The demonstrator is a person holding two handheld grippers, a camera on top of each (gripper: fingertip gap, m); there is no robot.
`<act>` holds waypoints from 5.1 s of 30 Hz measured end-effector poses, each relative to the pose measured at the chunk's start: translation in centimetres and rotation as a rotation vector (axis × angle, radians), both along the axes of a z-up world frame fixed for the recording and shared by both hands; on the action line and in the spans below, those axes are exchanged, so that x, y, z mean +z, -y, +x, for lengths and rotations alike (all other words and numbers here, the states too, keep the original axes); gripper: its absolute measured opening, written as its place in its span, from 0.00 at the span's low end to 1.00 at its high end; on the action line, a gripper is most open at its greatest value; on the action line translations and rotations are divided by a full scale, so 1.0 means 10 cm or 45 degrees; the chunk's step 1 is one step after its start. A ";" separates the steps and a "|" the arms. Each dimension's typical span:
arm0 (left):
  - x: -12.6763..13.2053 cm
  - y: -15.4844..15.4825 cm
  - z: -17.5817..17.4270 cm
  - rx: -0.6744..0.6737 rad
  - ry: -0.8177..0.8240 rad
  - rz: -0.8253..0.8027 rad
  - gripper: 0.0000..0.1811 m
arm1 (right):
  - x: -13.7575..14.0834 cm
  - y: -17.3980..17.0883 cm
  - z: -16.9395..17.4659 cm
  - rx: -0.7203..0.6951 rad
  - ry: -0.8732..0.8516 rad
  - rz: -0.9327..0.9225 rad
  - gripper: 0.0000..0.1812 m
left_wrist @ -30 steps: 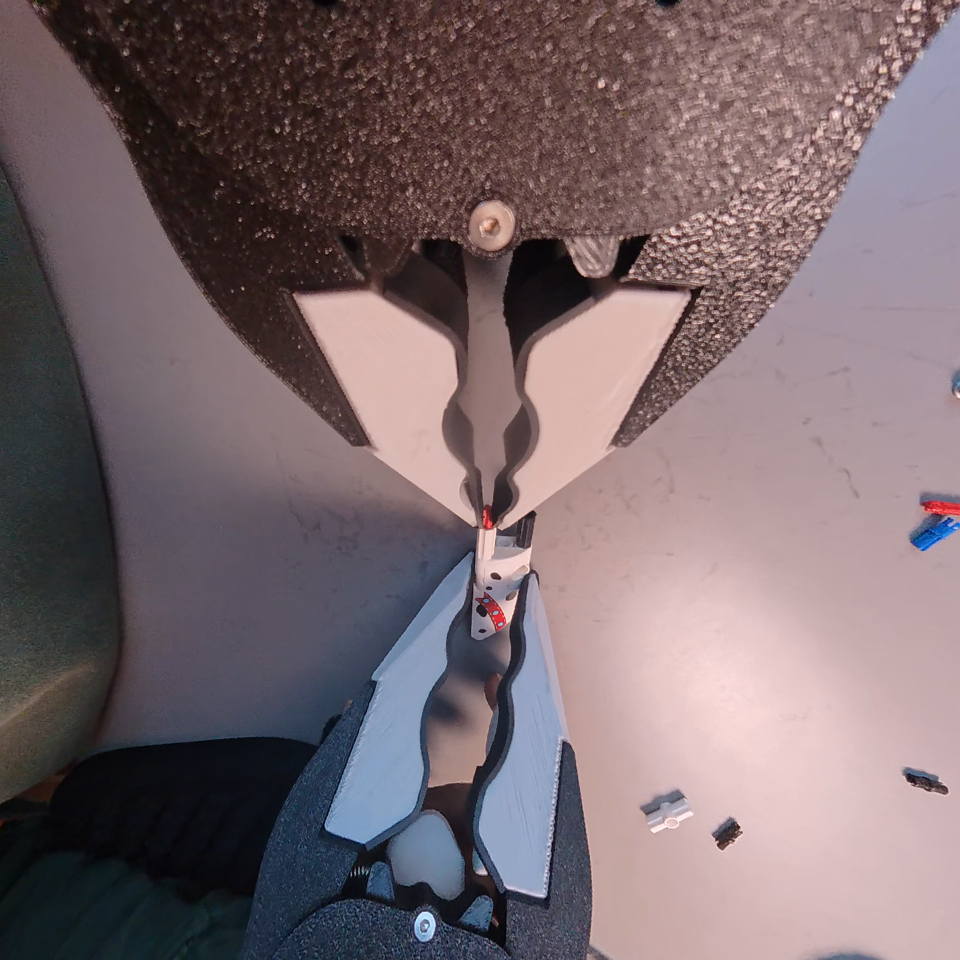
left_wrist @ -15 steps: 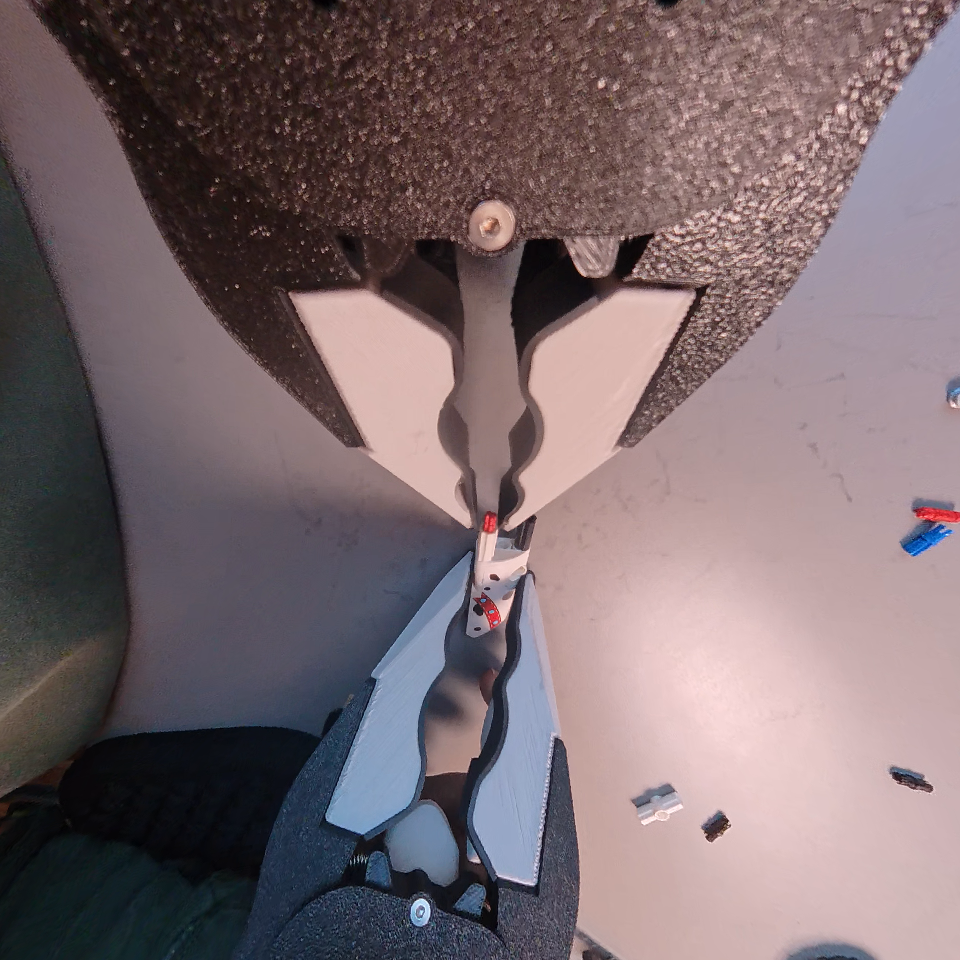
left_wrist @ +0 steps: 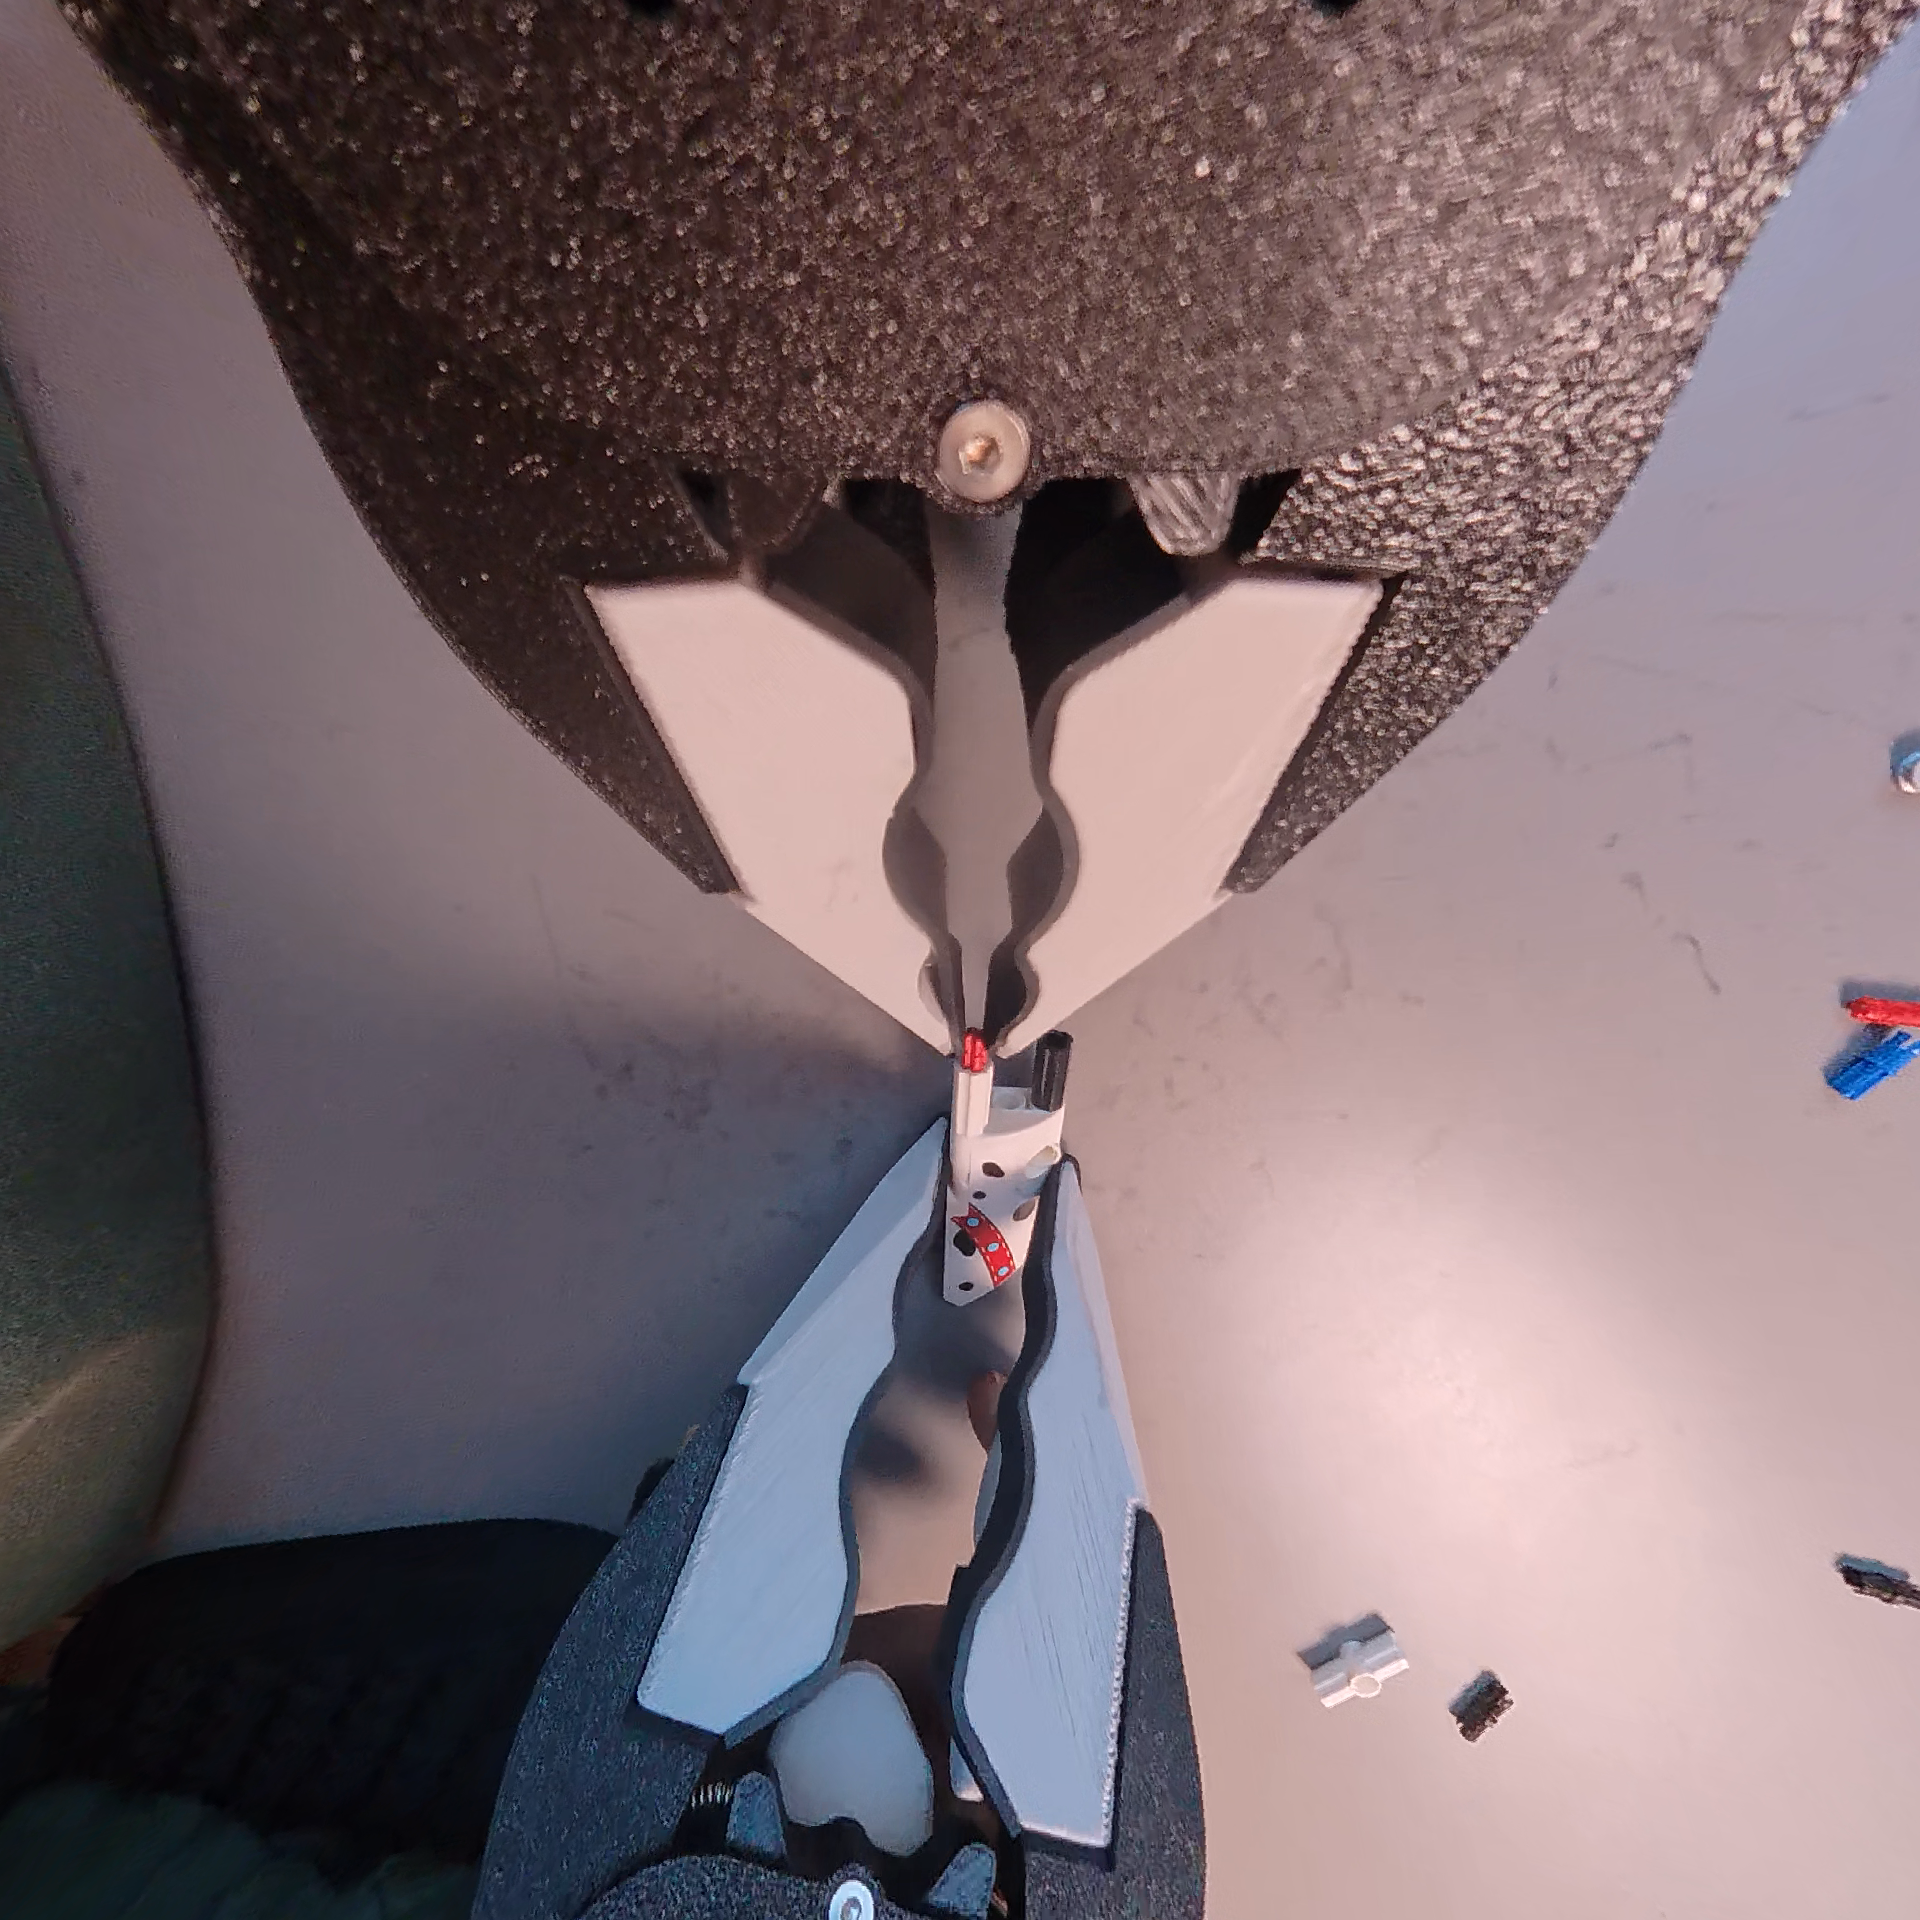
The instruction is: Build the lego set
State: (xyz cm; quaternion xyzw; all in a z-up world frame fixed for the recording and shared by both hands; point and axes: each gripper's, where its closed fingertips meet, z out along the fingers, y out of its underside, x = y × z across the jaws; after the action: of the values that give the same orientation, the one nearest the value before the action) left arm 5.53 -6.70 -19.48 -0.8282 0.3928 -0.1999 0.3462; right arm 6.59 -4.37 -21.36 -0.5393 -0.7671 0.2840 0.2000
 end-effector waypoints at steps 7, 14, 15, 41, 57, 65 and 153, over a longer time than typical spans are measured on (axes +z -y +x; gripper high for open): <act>-0.01 -0.03 0.01 -0.015 -0.051 -0.002 0.01 | 0.00 -0.02 0.01 -0.009 0.002 0.005 0.12; 0.07 -0.06 -0.01 0.021 0.098 0.045 0.06 | 0.00 -0.02 0.01 -0.007 0.002 0.000 0.12; 0.14 -0.08 -0.03 0.046 0.166 0.068 0.09 | 0.00 -0.02 0.01 -0.008 -0.002 0.007 0.12; 0.93 -0.41 -0.77 0.507 0.502 0.656 0.24 | 1.19 -0.73 -0.02 -0.329 -0.977 -0.087 0.17; 1.14 -0.39 -1.15 0.690 0.490 0.815 0.28 | 0.61 -1.64 0.57 -0.630 -0.506 0.355 0.17; 0.98 -0.42 -1.06 0.661 0.487 0.703 0.27 | 0.23 -1.54 0.79 -0.560 -0.251 0.158 0.14; 1.37 0.37 -0.15 -0.236 1.272 0.250 0.04 | 0.87 0.25 -0.07 0.174 -0.802 0.060 0.17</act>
State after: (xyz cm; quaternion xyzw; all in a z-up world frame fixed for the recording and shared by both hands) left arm 3.98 -10.44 -5.79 -0.5570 0.2683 -0.5630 0.5485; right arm 5.91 -6.87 -12.66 -0.3673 -0.7083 0.4319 0.4205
